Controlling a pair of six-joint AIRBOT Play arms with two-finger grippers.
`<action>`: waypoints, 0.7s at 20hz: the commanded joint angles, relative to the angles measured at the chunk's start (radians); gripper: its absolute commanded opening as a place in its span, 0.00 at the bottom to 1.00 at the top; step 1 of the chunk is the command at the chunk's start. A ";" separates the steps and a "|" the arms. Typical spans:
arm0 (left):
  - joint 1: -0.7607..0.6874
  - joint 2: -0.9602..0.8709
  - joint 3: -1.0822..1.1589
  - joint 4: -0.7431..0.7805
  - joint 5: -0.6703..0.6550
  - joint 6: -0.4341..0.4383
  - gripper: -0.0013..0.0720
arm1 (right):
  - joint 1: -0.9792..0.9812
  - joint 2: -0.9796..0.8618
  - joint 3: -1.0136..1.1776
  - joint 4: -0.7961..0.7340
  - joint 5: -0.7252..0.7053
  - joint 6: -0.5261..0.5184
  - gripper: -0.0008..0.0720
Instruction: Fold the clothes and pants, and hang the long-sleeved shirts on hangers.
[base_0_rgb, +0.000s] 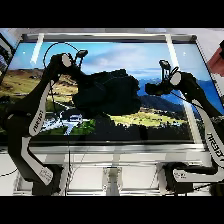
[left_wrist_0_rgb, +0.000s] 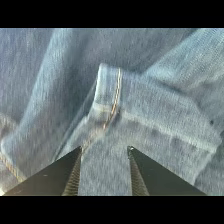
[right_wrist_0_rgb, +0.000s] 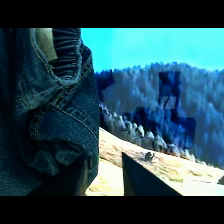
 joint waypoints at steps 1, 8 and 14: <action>0.004 -0.019 0.003 -0.046 0.053 0.045 0.53 | 0.000 -0.006 0.000 0.003 0.002 0.000 0.38; 0.003 -0.092 0.006 -0.131 0.088 0.068 0.53 | 0.000 -0.006 0.000 0.023 0.026 0.000 0.38; 0.012 -0.105 0.021 -0.231 0.107 0.183 0.05 | 0.000 -0.002 0.000 0.048 0.027 -0.020 0.40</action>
